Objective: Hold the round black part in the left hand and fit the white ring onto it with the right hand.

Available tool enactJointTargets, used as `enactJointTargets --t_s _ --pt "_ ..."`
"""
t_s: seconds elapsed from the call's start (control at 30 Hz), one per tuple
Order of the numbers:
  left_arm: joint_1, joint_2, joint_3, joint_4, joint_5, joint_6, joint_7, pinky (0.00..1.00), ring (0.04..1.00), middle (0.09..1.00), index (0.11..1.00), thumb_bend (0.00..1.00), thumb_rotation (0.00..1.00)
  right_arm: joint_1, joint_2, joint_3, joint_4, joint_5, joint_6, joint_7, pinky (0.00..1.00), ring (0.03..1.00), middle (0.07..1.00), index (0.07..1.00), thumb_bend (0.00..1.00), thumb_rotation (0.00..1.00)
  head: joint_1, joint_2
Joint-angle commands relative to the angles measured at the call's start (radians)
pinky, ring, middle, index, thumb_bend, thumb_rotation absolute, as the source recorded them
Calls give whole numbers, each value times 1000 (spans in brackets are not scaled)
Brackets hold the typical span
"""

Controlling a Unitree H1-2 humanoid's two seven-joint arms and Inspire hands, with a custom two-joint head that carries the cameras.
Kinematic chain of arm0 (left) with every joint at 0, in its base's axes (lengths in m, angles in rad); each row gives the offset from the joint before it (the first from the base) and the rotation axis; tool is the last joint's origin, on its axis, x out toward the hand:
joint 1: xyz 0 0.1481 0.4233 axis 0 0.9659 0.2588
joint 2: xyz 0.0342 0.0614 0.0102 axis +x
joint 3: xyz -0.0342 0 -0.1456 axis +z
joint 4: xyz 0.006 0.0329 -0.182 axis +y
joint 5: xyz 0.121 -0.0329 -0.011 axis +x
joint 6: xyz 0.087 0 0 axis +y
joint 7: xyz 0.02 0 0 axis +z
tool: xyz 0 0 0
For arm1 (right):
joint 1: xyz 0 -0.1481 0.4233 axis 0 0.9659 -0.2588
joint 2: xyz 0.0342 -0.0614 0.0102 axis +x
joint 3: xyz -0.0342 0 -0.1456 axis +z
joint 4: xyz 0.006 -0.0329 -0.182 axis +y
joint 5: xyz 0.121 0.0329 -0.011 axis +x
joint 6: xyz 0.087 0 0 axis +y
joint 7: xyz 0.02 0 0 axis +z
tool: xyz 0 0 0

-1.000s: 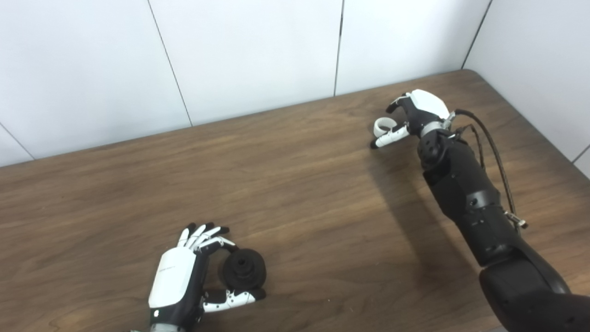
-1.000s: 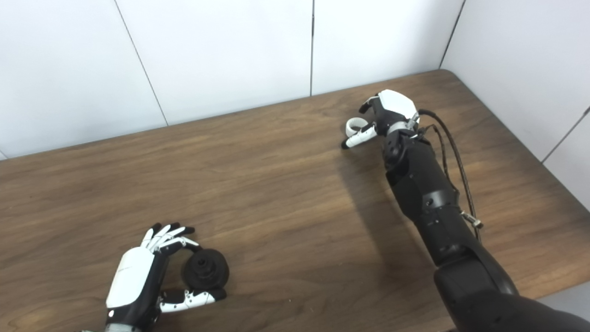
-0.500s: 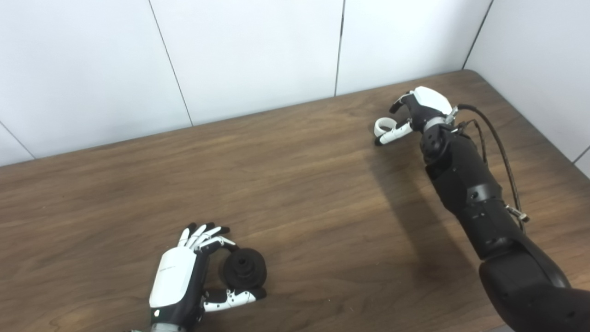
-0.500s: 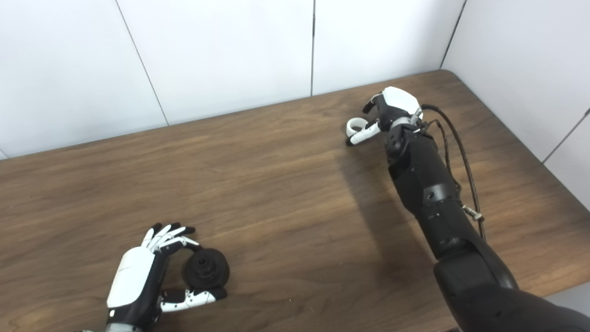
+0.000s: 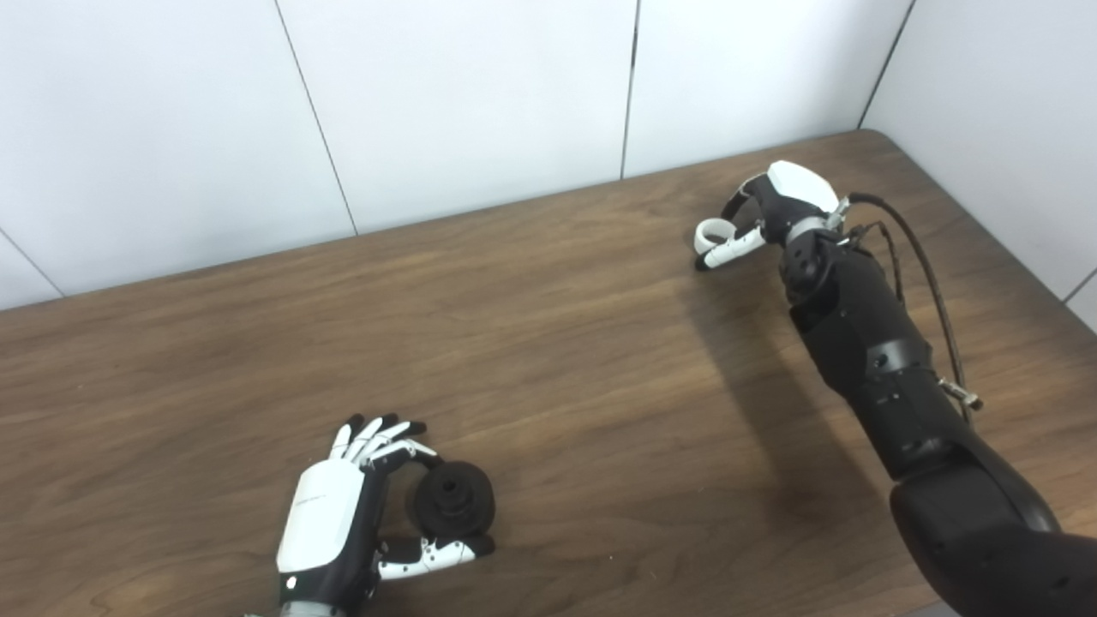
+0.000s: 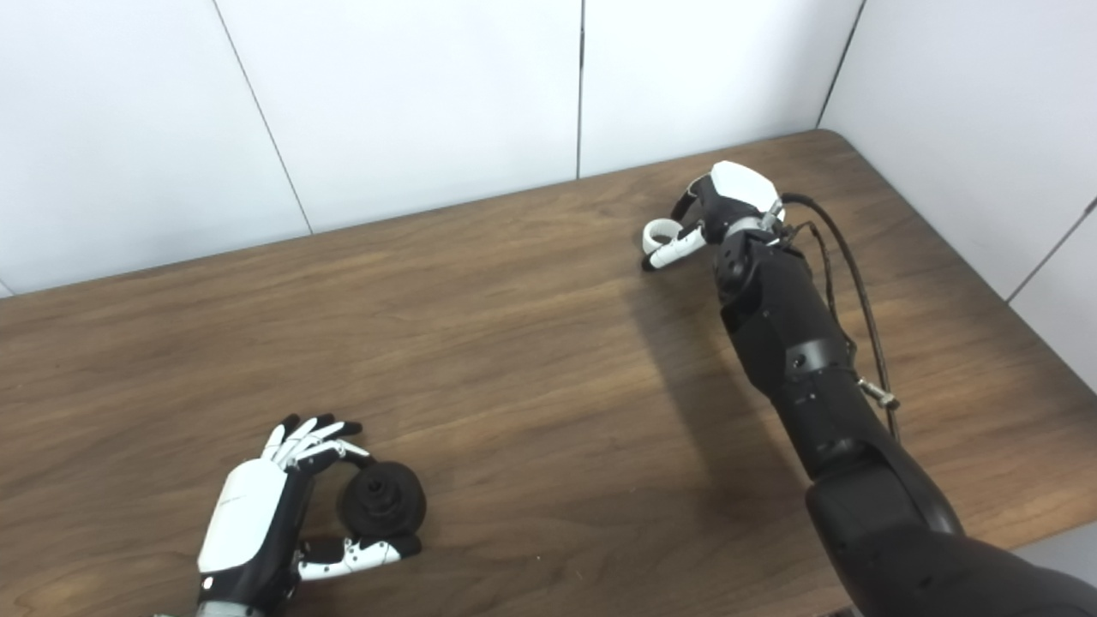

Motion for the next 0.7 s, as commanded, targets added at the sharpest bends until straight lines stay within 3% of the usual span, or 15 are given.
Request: enactJointTargets --t_s 0.0,0.33,0.47,0.53,0.67 --pt "19 20 -4 40 45 39 -28 997 908 818 486 519 52 -34 -24 19 0 -1 1 7 870 971 907 624 782 281 2 2" --pt "16 19 -4 31 48 46 -39 1000 913 820 487 518 51 -34 -35 38 0 0 1 11 874 956 882 590 779 280 5 7" --pt "17 18 -4 30 45 45 -39 1000 916 822 487 518 51 -31 -29 19 -9 -1 1 15 871 945 873 578 778 268 5 8" --pt "18 18 -6 30 47 45 -39 1000 916 822 487 518 50 -30 -22 5 -10 2 1 14 897 932 848 508 577 176 6 8" --pt "20 17 -8 31 51 44 -36 1000 915 820 486 519 50 -26 -13 -15 -12 26 1 -11 883 864 764 487 527 141 8 8"
